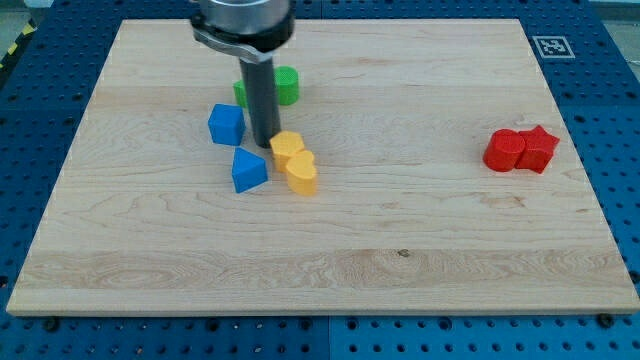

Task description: Point your arm at the blue triangle

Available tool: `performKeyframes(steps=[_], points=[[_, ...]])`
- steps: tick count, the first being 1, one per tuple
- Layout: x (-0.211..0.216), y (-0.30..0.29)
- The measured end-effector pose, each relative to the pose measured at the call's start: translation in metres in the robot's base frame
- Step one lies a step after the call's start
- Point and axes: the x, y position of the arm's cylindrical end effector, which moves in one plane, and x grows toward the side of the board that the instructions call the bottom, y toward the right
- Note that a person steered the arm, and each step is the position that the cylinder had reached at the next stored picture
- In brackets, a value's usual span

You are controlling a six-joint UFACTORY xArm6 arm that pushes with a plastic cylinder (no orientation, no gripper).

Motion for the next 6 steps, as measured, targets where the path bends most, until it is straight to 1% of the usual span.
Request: performKeyframes(steps=[1,2,3,5,6], points=[[0.026,0.031],[0.044,0.033],[0.049,0.033],[0.061,0.007],[0.061,-0.016]])
